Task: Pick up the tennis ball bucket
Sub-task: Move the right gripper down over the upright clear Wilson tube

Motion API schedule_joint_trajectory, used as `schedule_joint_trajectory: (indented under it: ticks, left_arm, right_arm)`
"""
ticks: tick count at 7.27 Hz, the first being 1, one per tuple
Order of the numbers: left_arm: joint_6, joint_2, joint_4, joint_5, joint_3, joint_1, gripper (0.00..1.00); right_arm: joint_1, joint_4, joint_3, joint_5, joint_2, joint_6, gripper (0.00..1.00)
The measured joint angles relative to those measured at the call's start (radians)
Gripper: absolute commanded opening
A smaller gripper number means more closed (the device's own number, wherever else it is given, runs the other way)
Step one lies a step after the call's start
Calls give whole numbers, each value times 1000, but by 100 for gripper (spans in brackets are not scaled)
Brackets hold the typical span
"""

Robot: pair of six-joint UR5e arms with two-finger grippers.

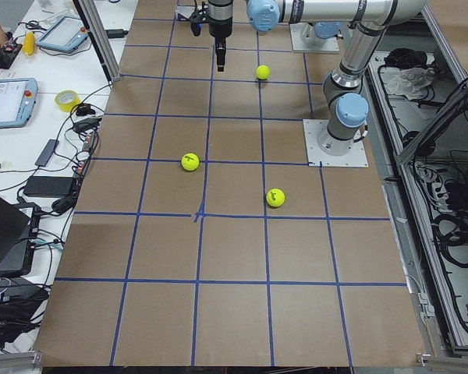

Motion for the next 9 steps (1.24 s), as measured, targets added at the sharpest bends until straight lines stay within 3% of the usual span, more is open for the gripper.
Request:
schedule_joint_trajectory:
  ticks: [5,7,9]
  left_arm:
    - [0,-2,-1,0,-1,0,100]
    - [0,-1,-1,-1,-2,0,100]
    - [0,-2,0,-2,-2,0,100]
  right_arm:
    - [-51,-23,-1,-2,6,71,96]
    - [-120,-150,-44,-14,155,67,95]
    - [-211,-254,-192,-56,401,-4,95]
